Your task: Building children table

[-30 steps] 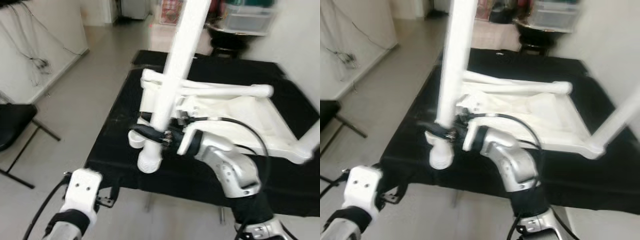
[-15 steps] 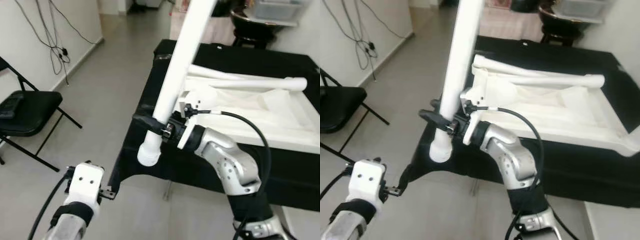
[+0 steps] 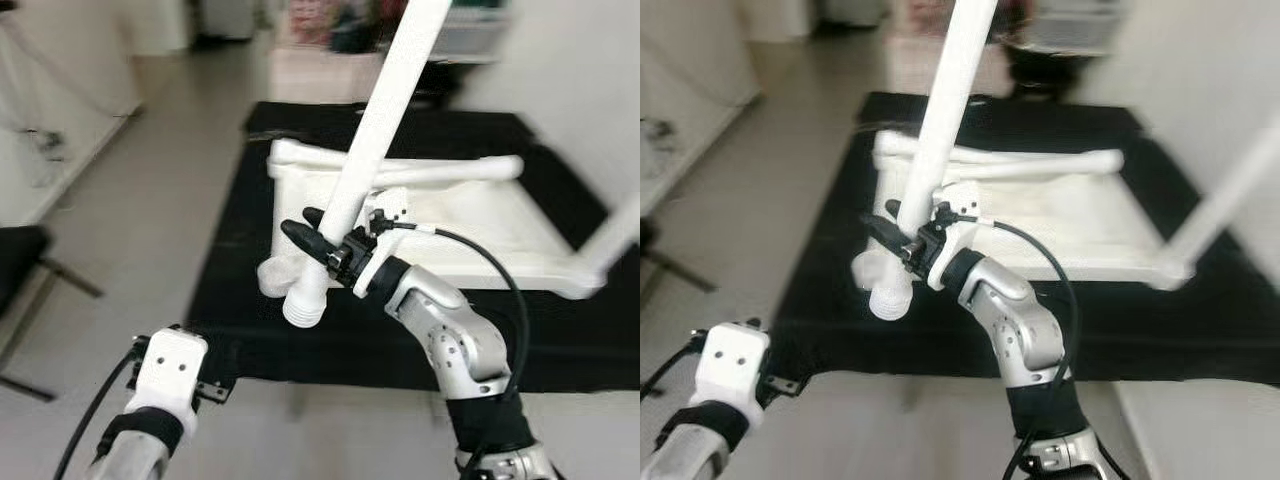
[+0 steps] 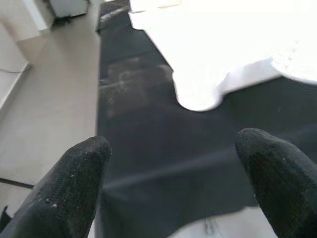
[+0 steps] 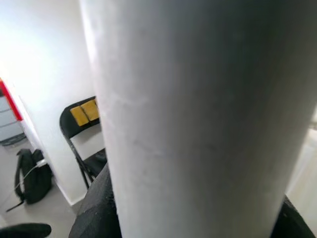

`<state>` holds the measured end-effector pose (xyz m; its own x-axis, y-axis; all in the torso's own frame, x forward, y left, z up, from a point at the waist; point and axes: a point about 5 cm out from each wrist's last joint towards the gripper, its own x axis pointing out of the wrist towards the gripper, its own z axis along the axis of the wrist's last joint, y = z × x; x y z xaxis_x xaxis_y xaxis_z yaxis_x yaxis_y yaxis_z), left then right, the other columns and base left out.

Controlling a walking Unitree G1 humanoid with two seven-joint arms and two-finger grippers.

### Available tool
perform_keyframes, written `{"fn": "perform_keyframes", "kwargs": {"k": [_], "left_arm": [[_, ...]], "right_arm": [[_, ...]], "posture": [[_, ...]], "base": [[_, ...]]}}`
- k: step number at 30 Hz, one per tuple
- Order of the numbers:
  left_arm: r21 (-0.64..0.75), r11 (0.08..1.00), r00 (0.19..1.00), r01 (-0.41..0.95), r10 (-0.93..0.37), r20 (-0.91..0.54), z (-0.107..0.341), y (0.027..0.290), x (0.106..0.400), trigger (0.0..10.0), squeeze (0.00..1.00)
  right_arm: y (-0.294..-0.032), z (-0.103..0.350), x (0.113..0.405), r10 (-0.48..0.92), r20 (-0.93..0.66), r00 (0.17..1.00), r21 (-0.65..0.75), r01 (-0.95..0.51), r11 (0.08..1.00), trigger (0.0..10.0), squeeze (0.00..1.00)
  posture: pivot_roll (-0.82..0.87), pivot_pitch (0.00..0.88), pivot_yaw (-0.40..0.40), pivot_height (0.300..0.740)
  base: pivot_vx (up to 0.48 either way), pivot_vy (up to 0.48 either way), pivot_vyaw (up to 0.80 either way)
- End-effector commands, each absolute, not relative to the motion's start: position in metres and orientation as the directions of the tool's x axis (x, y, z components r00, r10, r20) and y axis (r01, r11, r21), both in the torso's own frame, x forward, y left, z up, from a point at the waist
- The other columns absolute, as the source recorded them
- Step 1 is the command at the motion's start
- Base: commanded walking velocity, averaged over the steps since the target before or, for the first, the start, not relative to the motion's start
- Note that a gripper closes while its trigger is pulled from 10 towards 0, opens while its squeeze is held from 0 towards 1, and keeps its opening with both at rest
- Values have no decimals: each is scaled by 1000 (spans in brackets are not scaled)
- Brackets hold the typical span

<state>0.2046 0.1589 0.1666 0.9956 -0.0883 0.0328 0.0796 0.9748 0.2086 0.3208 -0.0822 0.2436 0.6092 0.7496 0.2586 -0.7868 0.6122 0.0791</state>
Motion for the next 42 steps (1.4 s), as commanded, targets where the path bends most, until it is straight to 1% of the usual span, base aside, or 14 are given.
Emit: {"fn": "perform_keyframes", "kwargs": {"k": [1, 3, 8, 13, 16, 26, 34, 42], "left_arm": [[216, 974, 998, 68, -69, -7, 158, 163, 203, 10000, 0], [219, 973, 997, 73, -73, -7, 158, 163, 203, 10000, 0], [224, 972, 997, 75, -76, -4, 158, 163, 203, 10000, 0], [232, 970, 997, 79, -79, -7, 158, 163, 203, 10000, 0], [236, 968, 996, 91, -90, -15, 157, 162, 204, 10000, 0], [250, 965, 997, 78, -77, -15, 156, 163, 203, 10000, 0], [253, 964, 997, 81, -81, -10, 157, 163, 203, 10000, 0], [246, 965, 996, 87, -89, -7, 158, 163, 203, 10000, 0]], "right_arm": [[-71, 249, 315, 775, 300, 556, 69, -823, 564, 10000, 0], [-67, 246, 315, 778, 255, 575, 48, -811, 583, 10000, 0], [-69, 248, 316, 771, 267, 578, 55, -808, 586, 10000, 0], [-73, 249, 317, 767, 276, 579, 56, -806, 589, 10000, 0], [-75, 252, 317, 770, 295, 565, 54, -815, 577, 10000, 0], [-73, 252, 314, 790, 302, 534, 50, -836, 546, 10000, 0], [-73, 252, 313, 791, 302, 531, 53, -838, 543, 10000, 0], [-72, 252, 313, 789, 306, 532, 63, -839, 541, 10000, 0]], "posture": [[16, 161, -51, 740], [18, 159, -49, 740], [20, 160, -45, 740], [22, 161, -44, 740], [24, 161, -41, 740], [28, 159, -38, 740], [25, 157, -36, 740], [27, 157, -37, 740]], "base": [[307, 0, 719], [304, 0, 0], [297, 0, 0], [0, 0, 0], [0, 0, 0], [0, 0, 0], [0, 0, 0], [368, 0, 0]]}}
